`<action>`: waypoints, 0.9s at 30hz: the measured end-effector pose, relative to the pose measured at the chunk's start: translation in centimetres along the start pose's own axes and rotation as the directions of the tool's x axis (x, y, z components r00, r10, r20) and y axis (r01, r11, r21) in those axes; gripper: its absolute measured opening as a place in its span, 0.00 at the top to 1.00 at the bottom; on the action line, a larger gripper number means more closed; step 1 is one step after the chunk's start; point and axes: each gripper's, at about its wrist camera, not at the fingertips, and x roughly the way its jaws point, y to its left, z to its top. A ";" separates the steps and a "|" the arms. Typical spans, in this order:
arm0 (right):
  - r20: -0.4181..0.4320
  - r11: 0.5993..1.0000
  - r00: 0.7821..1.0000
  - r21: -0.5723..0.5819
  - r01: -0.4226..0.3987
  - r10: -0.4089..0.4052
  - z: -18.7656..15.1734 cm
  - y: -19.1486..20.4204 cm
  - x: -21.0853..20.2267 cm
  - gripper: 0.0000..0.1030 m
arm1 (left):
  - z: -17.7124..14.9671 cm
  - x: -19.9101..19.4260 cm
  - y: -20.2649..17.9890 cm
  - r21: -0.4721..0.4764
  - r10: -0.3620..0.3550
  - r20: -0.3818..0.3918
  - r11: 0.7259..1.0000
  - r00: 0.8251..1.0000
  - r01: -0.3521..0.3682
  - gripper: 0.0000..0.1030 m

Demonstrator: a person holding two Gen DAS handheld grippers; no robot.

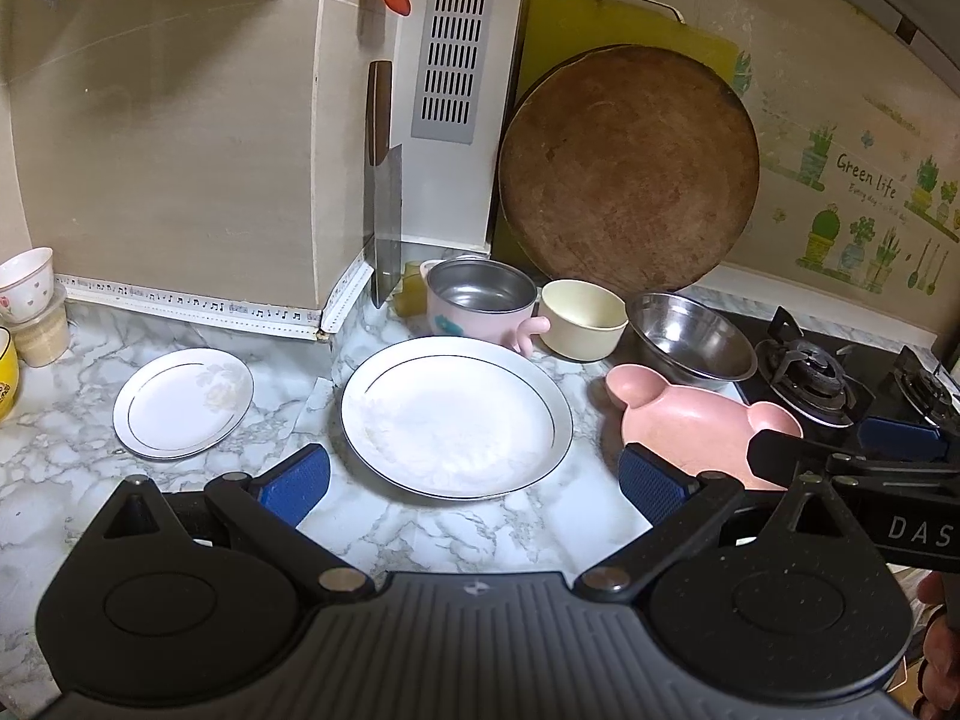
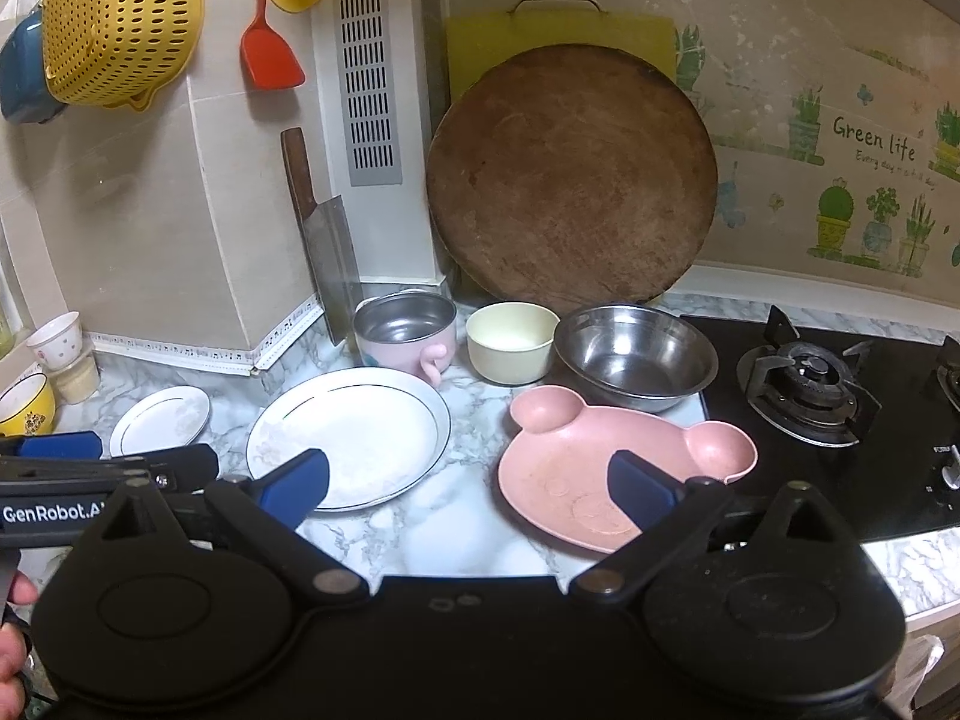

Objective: Organize plates and bowls

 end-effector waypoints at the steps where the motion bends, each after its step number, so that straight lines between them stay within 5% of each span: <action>1: -0.003 1.000 1.000 -0.001 -0.003 0.003 0.0 0.0 0.2 0.03 | 0.0 0.2 0.0 0.000 0.002 -0.004 1.000 1.000 -0.002 0.00; 13: -0.046 0.998 0.997 -0.018 -0.068 0.067 1.2 0.5 4.5 0.03 | 0.5 4.2 2.2 -0.049 0.042 -0.066 0.998 0.997 -0.045 0.00; 22: -0.142 0.989 0.984 -0.086 -0.123 0.110 2.4 1.3 12.1 0.08 | 1.7 9.4 5.5 -0.091 0.080 -0.111 0.992 0.991 -0.090 0.00; 27: -0.240 0.985 0.964 -0.099 -0.143 0.116 2.8 1.4 17.4 0.14 | 2.1 13.8 7.7 -0.123 0.091 -0.197 0.986 0.976 -0.116 0.01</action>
